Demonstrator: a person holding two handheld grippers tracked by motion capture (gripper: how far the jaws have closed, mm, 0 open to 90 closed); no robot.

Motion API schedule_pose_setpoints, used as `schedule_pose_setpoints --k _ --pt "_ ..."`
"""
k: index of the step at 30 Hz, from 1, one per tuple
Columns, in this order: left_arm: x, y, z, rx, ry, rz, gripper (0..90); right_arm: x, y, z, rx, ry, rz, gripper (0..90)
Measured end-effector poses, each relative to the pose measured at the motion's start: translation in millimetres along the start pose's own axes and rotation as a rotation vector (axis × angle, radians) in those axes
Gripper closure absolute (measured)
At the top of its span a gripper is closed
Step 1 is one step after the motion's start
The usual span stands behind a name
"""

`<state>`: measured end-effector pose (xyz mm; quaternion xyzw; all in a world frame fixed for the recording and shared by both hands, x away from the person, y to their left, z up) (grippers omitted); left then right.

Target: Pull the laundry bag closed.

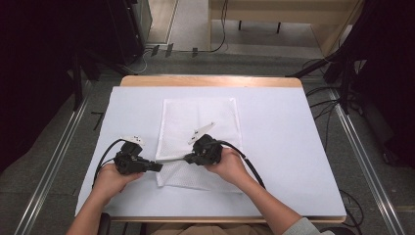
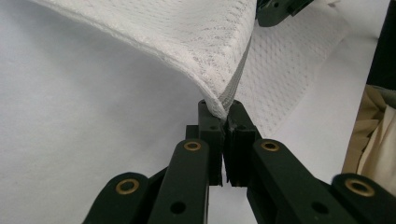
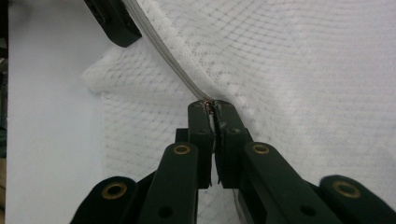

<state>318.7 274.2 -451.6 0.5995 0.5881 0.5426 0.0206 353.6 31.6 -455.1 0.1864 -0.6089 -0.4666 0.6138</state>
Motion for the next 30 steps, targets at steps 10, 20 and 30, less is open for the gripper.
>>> schedule_pose_setpoints --k 10,20,30 --pt "0.7 -0.1 -0.4 -0.007 0.002 -0.001 87.9 4.0 -2.9 -1.3 -0.01 0.014 -0.014 88.1" --pt "1.5 -0.3 -0.1 -0.004 0.01 -0.001 87.9 12.5 -4.7 -4.7 0.0 0.008 -0.005 88.1" --pt "2.4 -0.1 -1.7 -0.007 0.009 -0.001 87.9 18.9 -5.7 -9.3 -0.015 0.014 -0.013 88.1"
Point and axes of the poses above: each handheld gripper's, and its own axes: x roughly backward along the jaws, y roughly out of its top, z roughly to its left, the point moved 2 cm from there along -x, roughly forward along the jaws, and after that the axes turned 12 degrees about -z, right-handed, at the moved point
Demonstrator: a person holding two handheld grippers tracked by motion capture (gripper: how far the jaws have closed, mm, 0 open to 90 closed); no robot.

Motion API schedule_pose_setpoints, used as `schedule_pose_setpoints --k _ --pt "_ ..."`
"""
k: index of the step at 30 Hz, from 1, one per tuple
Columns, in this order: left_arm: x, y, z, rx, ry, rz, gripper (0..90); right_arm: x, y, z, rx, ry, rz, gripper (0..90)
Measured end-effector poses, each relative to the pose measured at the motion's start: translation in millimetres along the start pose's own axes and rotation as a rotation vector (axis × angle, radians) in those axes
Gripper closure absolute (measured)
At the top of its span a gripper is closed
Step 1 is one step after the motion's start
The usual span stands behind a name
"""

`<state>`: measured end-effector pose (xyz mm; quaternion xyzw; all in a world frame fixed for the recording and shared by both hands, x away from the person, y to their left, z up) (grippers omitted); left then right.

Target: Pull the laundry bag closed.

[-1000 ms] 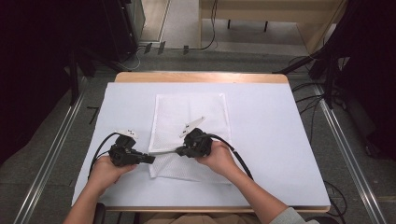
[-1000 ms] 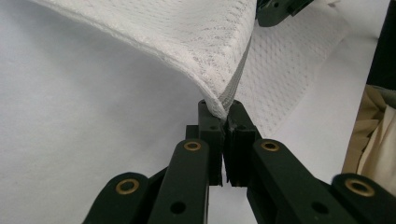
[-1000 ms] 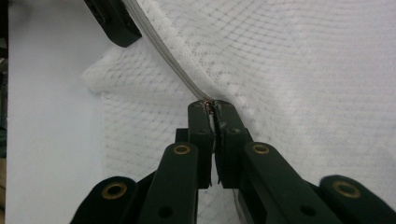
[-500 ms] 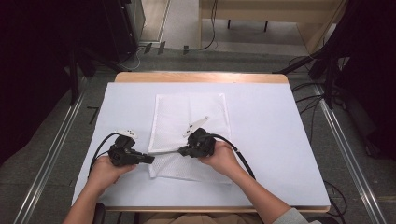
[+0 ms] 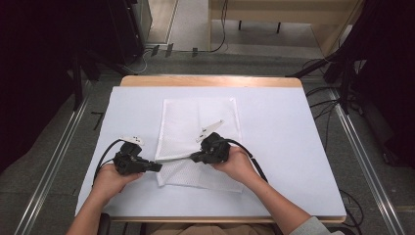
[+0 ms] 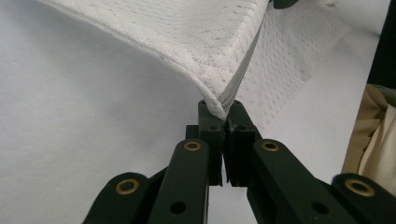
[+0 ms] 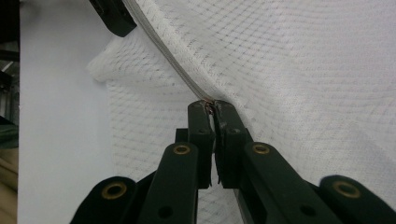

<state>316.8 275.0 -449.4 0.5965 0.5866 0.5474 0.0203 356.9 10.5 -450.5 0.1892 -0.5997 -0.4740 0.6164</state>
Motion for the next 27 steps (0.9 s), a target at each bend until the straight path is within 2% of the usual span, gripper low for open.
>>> schedule_pose_setpoints --k 16,20,27 --pt "1.1 -0.1 -0.3 0.0 0.003 -0.005 87.9 17.4 -10.5 -9.7 -0.022 -0.033 0.01 88.1" --pt "1.4 0.1 -0.8 0.0 0.0 -0.007 87.9 19.0 -11.6 -11.7 -0.043 -0.034 0.004 88.1" --pt "3.2 -0.6 0.0 0.003 0.007 -0.01 87.9 21.1 -13.5 -11.0 -0.031 -0.035 0.014 88.0"
Point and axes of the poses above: each handheld gripper's, and its own axes: x roughly backward along the jaws, y roughly out of its top, z roughly to its left, the point moved 2 cm from there along -x, roughly forward along the jaws, and after that the axes turned 12 degrees about -z, right-handed, at the moved point
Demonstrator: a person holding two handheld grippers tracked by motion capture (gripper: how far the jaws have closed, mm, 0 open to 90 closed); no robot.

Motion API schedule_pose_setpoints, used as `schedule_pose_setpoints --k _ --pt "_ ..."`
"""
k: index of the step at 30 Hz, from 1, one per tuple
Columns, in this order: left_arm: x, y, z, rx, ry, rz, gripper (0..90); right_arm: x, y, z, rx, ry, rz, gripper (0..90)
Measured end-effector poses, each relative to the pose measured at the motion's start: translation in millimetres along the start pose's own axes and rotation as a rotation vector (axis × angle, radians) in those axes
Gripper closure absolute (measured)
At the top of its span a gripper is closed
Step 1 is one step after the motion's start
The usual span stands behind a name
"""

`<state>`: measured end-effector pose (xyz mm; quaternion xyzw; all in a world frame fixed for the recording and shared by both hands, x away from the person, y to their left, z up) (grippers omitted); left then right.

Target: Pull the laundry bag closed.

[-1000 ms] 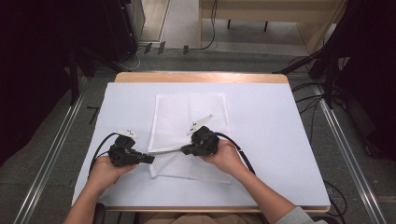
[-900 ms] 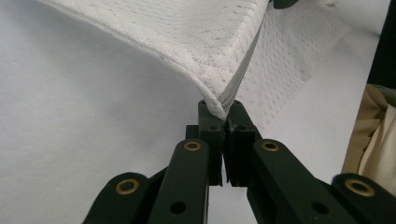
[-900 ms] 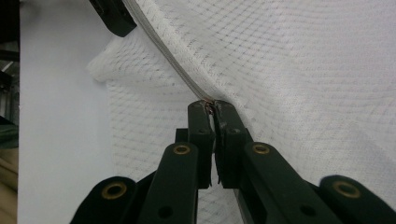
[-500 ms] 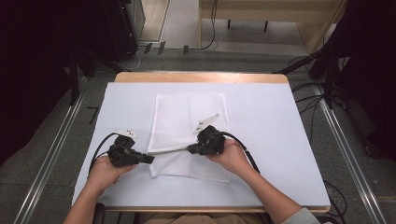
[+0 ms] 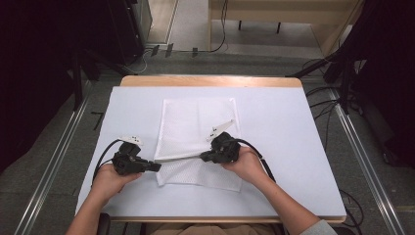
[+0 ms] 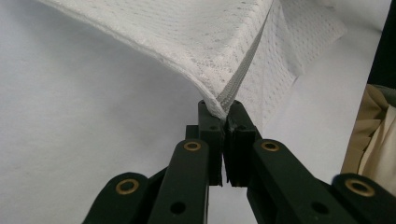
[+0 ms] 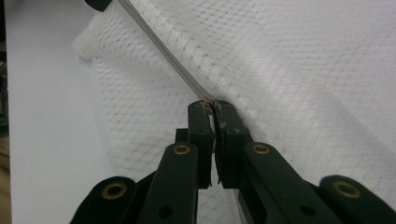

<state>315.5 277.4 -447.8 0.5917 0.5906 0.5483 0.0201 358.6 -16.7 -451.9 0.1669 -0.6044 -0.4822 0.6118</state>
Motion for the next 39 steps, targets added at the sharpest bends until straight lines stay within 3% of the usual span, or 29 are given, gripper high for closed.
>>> schedule_pose_setpoints --k 39 --pt "2.8 -1.3 0.9 -0.002 0.002 0.003 87.7 40.7 -28.6 -14.0 -0.04 -0.058 0.011 88.0"
Point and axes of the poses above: each handheld gripper's, and its own axes: x roughly backward along the jaws, y roughly out of its top, z roughly to its left, the point moved 2 cm from there along -x, roughly forward along the jaws, and after that the axes turned 12 degrees about -z, right-handed, at the moved point
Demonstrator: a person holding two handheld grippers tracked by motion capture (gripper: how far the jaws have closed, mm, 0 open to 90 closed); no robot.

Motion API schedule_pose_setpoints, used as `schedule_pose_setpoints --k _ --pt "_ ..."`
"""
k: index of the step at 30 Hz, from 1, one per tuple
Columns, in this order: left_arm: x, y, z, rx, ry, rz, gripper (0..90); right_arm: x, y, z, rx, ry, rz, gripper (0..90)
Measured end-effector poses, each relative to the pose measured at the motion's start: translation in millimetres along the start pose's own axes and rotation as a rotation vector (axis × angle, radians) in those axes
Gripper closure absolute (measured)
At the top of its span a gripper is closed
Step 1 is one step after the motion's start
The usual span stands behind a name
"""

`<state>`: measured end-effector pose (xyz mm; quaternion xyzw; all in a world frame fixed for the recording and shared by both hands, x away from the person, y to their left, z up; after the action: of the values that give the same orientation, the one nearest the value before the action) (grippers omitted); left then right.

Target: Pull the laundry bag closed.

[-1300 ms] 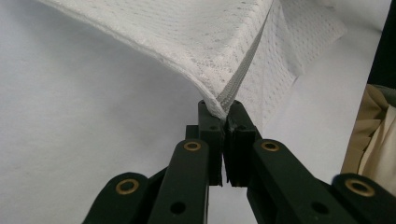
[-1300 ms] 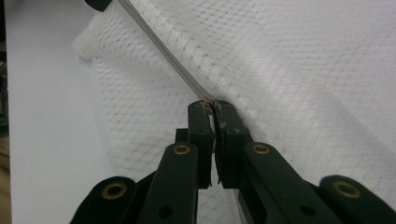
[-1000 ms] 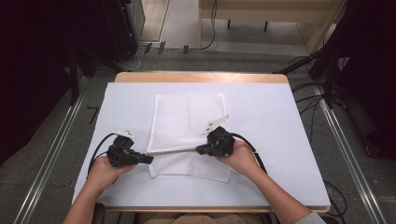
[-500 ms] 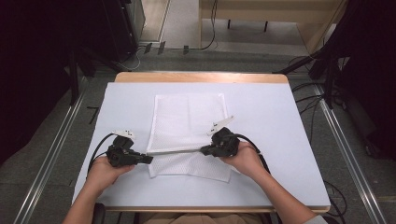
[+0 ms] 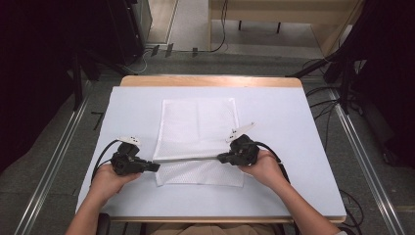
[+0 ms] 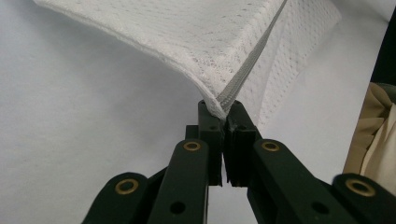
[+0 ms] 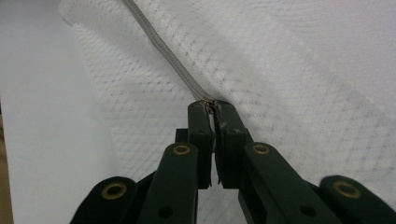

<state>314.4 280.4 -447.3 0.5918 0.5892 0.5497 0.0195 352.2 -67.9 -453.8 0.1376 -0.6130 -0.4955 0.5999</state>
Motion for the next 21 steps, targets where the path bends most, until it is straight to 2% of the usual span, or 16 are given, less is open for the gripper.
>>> schedule_pose_setpoints --k 21 --pt "4.6 -1.2 2.6 0.011 0.003 -0.004 87.9 22.5 -14.4 -14.1 -0.042 -0.023 -0.005 88.0"
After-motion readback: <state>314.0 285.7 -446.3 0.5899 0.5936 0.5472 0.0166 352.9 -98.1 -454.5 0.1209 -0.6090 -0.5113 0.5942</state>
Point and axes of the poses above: each handheld gripper's, and its own axes: x roughly backward along the jaws, y roughly out of its top, z roughly to its left, the point moved 2 cm from there along -x, roughly forward along the jaws, and after that the axes turned 12 degrees about -z, right-handed, at the moved point
